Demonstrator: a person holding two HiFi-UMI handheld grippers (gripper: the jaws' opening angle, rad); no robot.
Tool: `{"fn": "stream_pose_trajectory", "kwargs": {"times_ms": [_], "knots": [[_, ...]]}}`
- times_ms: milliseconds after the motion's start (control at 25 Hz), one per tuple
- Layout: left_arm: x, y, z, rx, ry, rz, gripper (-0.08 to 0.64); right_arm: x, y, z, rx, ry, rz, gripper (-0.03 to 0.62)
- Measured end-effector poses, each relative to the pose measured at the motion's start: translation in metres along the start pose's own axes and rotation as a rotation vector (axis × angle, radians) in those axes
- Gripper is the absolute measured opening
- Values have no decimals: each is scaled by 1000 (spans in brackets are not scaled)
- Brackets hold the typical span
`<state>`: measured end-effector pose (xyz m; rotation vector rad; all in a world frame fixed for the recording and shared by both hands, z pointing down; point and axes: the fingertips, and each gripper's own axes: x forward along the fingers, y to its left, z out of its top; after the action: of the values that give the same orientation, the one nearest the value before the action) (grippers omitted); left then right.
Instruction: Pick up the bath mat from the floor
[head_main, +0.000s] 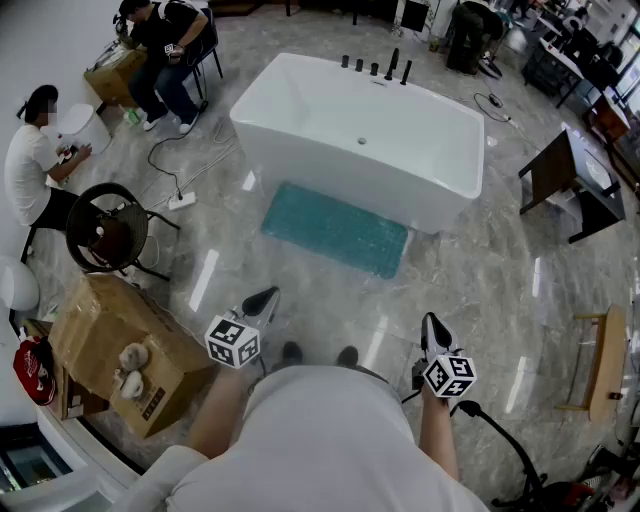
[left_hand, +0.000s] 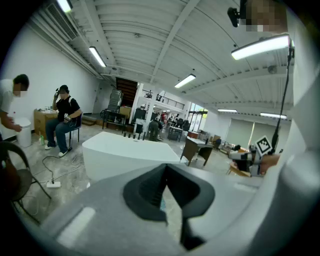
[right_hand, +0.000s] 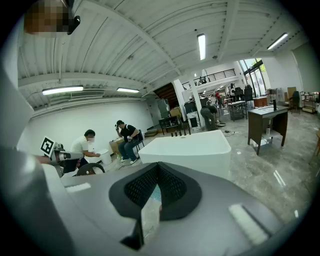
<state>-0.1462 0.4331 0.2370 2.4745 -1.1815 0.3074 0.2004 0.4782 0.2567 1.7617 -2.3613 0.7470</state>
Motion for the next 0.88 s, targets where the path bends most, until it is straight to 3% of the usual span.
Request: {"fn": "stream_pose_trajectory", "kwargs": {"times_ms": [880], "knots": [[13, -34, -20, -3, 50, 19, 2, -19, -40, -16, 53, 24, -11, 6]]}}
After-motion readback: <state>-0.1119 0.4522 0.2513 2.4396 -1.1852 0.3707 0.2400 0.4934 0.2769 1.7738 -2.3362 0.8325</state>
